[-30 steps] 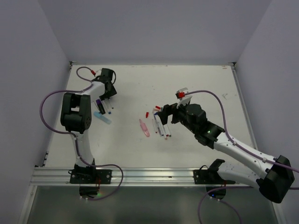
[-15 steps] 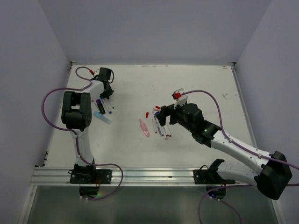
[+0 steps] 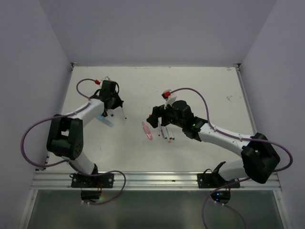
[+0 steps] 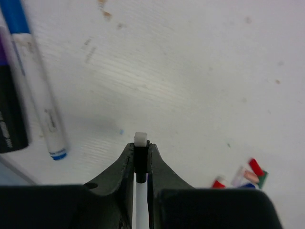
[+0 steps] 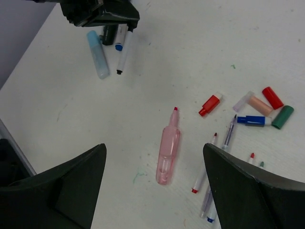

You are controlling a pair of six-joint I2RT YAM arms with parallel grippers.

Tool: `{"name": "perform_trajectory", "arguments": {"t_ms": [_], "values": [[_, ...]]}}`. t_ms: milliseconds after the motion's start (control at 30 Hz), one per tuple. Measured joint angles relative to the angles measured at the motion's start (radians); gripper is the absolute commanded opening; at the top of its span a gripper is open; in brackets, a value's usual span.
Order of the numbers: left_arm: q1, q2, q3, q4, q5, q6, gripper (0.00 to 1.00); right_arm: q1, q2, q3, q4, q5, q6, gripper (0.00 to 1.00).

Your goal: Open the pen caps

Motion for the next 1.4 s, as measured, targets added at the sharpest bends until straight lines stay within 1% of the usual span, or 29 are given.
{"name": "perform_trajectory", "arguments": {"t_ms": [167, 233, 267, 400, 633, 667, 733, 767, 867, 900, 933, 1067, 1233, 1400], "values": [[-0.129, -0.232, -0.156, 0.156, 0.068, -0.054, 0.00, 0.003, 0.122, 0.077, 0.092, -0.074, 0.080, 0.81], [-0.168, -0.327, -0.236, 0.245, 0.094, -0.079, 0.00, 0.003, 0.162, 0.105, 0.118, -0.099, 0.108, 0.80], [-0.179, -0.346, -0.252, 0.258, 0.099, -0.087, 0.00, 0.003, 0.180, 0.121, 0.124, -0.108, 0.120, 0.79], [-0.195, -0.445, -0.342, 0.354, 0.131, -0.122, 0.00, 0.004, 0.230, 0.161, 0.163, -0.135, 0.164, 0.75], [-0.209, -0.541, -0.399, 0.482, 0.161, -0.146, 0.00, 0.004, 0.301, 0.219, 0.210, -0.183, 0.208, 0.61], [-0.211, -0.552, -0.406, 0.496, 0.163, -0.147, 0.00, 0.004, 0.312, 0.225, 0.213, -0.192, 0.212, 0.55], [-0.212, -0.568, -0.421, 0.526, 0.168, -0.149, 0.00, 0.004, 0.330, 0.236, 0.218, -0.206, 0.222, 0.48], [-0.213, -0.573, -0.427, 0.539, 0.169, -0.150, 0.00, 0.004, 0.338, 0.238, 0.222, -0.212, 0.227, 0.37], [-0.214, -0.576, -0.444, 0.565, 0.167, -0.150, 0.00, 0.005, 0.353, 0.245, 0.235, -0.236, 0.243, 0.17], [-0.214, -0.576, -0.449, 0.569, 0.166, -0.150, 0.00, 0.007, 0.353, 0.246, 0.238, -0.246, 0.247, 0.03], [-0.214, -0.577, -0.453, 0.572, 0.163, -0.150, 0.00, 0.010, 0.353, 0.246, 0.238, -0.248, 0.249, 0.00], [-0.220, -0.585, -0.457, 0.575, 0.141, -0.142, 0.00, 0.009, 0.355, 0.246, 0.240, -0.255, 0.245, 0.00], [-0.244, -0.616, -0.466, 0.556, 0.069, -0.137, 0.00, 0.016, 0.348, 0.246, 0.224, -0.249, 0.189, 0.00], [-0.308, -0.630, -0.462, 0.547, -0.046, -0.127, 0.00, 0.049, 0.309, 0.245, 0.160, -0.158, 0.119, 0.00]]}}
